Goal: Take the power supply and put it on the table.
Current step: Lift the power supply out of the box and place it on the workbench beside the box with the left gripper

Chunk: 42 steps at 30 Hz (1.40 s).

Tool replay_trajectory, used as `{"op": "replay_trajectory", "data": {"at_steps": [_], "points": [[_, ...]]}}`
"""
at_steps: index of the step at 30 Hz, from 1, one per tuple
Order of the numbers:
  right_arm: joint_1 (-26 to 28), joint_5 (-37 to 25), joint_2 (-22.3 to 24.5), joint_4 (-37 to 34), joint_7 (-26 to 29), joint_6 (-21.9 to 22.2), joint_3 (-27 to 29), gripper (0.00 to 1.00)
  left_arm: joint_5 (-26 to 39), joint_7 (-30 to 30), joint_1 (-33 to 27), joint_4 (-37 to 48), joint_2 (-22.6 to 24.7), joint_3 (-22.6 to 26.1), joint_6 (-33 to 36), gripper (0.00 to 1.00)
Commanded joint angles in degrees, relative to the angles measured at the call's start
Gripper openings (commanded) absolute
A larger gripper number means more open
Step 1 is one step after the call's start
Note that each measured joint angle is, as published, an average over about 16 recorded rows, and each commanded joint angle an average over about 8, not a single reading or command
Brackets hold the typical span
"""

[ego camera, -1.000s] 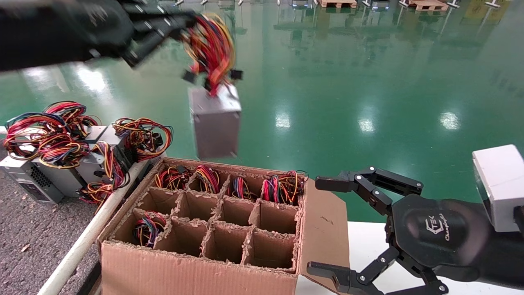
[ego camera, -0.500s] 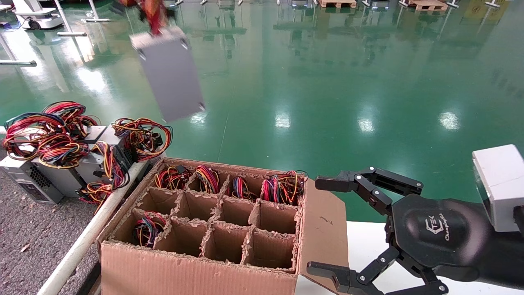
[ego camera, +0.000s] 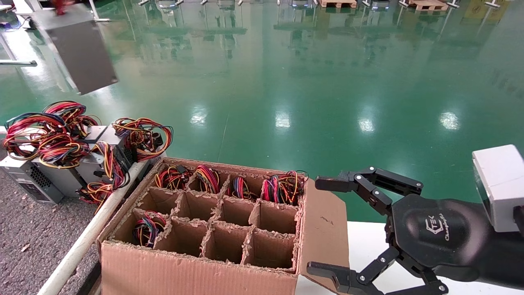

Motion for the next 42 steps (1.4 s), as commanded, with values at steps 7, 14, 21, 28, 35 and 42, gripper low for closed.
{"op": "replay_trajectory", "data": {"at_steps": [7, 14, 21, 28, 35, 42], "points": [[0.0, 0.0, 0.0, 0.0, 0.0, 0.0, 0.0, 1.00, 3.8, 6.5, -4.1, 9.2, -2.4, 0.7, -3.0, 0.00], [0.0, 0.0, 0.0, 0.0, 0.0, 0.0, 0.0, 1.00, 6.0, 10.6, -7.8, 16.7, -3.7, 1.0, -6.4, 0.00], [0.0, 0.0, 0.0, 0.0, 0.0, 0.0, 0.0, 1.00, 7.4, 14.8, -10.7, 23.1, -4.8, 1.3, -10.0, 0.00], [0.0, 0.0, 0.0, 0.0, 0.0, 0.0, 0.0, 1.00, 8.2, 18.1, -12.2, 28.3, -5.4, 1.5, -12.8, 0.00], [0.0, 0.0, 0.0, 0.0, 0.0, 0.0, 0.0, 1.00, 8.5, 20.5, -12.2, 32.2, -6.1, 1.6, -15.0, 0.00], [0.0, 0.0, 0.0, 0.0, 0.0, 0.0, 0.0, 1.00, 8.9, 21.4, -10.5, 35.3, -6.0, 1.8, -17.7, 0.00]]}}
